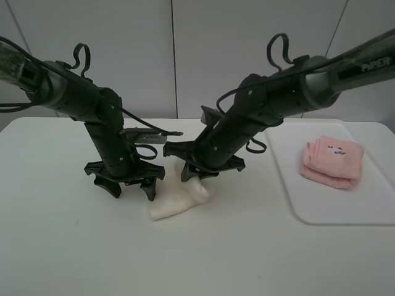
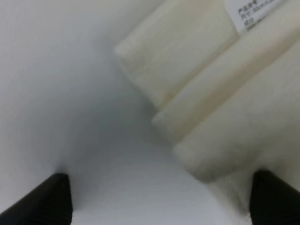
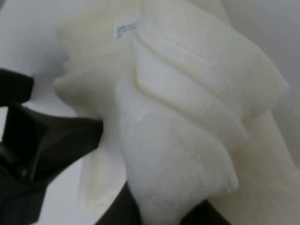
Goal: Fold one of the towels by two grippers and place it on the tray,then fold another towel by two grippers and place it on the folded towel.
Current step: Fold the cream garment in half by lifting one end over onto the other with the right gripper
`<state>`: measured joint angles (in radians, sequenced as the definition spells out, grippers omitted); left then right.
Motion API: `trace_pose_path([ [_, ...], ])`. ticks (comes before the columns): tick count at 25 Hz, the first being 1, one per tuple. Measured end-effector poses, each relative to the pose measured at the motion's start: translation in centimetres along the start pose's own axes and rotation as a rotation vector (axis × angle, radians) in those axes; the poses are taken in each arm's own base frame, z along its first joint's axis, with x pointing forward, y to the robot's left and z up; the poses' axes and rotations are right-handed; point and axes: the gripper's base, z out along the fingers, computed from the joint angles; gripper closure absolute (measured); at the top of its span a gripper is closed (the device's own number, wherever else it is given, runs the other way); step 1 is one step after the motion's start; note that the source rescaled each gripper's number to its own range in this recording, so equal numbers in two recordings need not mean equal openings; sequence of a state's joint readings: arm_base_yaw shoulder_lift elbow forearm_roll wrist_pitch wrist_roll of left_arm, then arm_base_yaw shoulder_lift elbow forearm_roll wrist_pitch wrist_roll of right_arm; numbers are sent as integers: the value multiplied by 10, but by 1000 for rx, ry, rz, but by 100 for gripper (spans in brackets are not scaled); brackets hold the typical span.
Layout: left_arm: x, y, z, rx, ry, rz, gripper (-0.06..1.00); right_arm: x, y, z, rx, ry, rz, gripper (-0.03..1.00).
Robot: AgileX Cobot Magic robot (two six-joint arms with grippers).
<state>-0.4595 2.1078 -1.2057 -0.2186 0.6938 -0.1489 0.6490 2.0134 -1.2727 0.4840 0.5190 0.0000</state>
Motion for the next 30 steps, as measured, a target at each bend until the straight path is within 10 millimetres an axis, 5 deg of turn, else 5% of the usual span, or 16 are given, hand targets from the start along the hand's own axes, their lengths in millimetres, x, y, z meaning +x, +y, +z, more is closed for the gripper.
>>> trace_pose_path([
  [30,1,0,0,0,7,2,1,-1,-5,21,-16,-29,95,95],
])
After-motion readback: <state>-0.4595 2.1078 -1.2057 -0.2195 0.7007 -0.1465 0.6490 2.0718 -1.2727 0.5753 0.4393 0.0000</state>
